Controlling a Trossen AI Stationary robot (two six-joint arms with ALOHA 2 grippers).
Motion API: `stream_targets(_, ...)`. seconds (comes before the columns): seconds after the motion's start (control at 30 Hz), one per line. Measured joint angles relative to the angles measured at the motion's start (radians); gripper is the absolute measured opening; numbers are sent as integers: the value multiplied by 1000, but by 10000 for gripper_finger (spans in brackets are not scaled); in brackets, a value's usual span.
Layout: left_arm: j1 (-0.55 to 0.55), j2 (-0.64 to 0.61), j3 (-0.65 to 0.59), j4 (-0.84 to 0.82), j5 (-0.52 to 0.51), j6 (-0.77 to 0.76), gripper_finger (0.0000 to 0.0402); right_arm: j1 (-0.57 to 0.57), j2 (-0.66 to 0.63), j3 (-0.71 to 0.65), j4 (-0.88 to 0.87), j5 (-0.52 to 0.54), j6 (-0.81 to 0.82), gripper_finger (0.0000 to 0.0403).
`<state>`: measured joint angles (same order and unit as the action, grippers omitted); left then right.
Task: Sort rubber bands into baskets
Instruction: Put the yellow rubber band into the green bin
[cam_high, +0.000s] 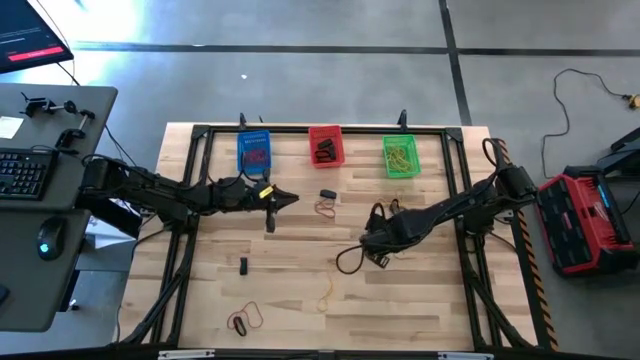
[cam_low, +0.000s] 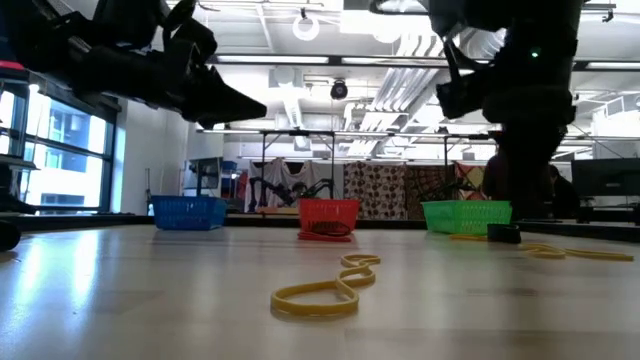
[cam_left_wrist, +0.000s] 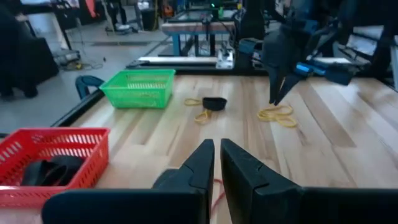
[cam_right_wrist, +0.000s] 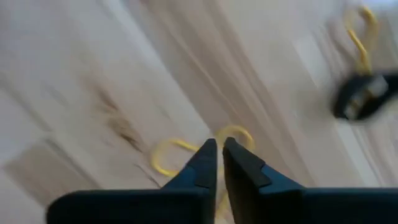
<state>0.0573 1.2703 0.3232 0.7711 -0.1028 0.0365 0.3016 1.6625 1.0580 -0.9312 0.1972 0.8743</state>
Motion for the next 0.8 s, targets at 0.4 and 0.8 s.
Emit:
stream_targets(0.4,2,115,0,76,-64,-6,19,-15,1,-113,42,-71,68,134)
stream_targets(0.8,2,288,16,252,-65,-9,19,-60,-4,-219,198,-114,-21,94)
